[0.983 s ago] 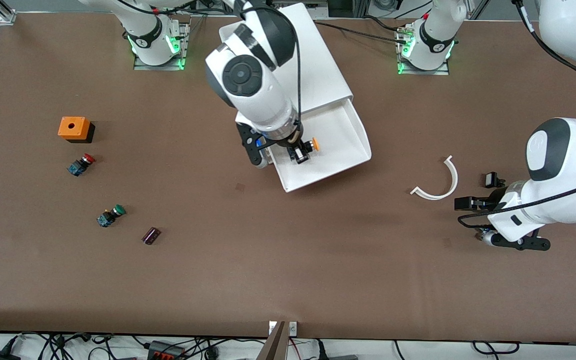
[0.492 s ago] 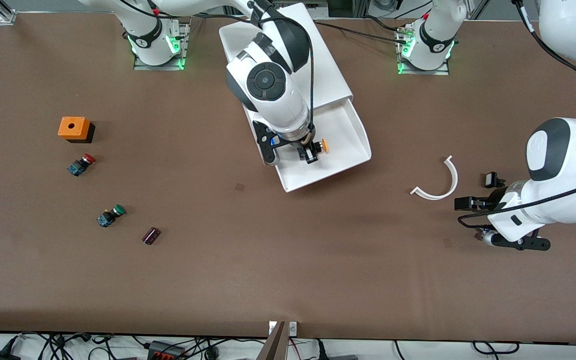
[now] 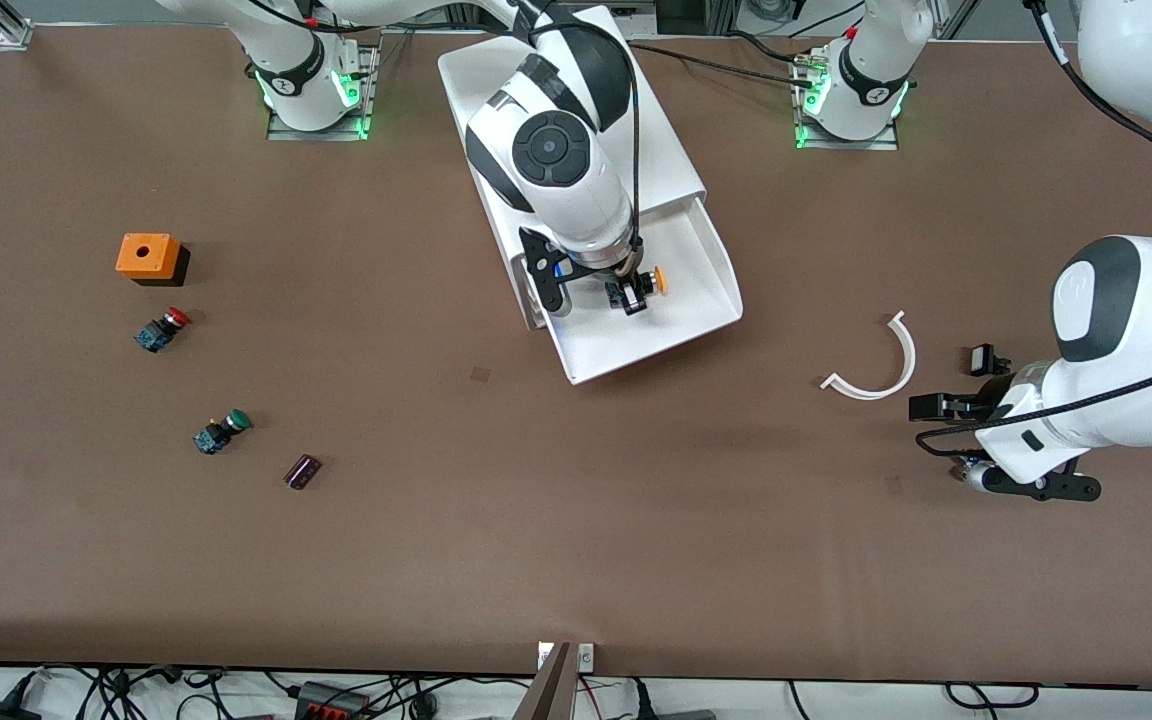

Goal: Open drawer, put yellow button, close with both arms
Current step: 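Lower the button into the drawer and open the right gripper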

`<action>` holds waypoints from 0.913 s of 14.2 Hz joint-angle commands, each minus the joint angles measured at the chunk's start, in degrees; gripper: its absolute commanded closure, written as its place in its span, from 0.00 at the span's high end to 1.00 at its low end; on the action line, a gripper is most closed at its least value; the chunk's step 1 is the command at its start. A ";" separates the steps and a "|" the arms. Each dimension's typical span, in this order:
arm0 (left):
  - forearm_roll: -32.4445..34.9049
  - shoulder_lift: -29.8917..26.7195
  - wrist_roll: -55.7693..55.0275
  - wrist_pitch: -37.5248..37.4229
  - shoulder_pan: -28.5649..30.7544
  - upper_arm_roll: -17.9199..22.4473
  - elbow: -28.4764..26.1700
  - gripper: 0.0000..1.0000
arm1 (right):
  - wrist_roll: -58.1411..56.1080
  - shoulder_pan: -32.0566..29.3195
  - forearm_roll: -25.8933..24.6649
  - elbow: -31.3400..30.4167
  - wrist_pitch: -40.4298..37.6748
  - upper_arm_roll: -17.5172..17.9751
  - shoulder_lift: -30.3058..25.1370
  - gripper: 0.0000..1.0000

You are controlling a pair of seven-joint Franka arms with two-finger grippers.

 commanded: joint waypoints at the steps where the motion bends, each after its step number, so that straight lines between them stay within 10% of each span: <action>1: 1.06 0.36 -0.83 -0.23 0.01 -0.40 1.00 1.00 | 4.52 0.52 -1.62 2.03 -1.19 -0.65 0.72 1.00; 13: -0.43 0.19 -15.48 0.12 -0.60 -4.34 0.65 1.00 | 6.20 -3.16 -3.82 5.80 -5.05 -1.01 -2.01 1.00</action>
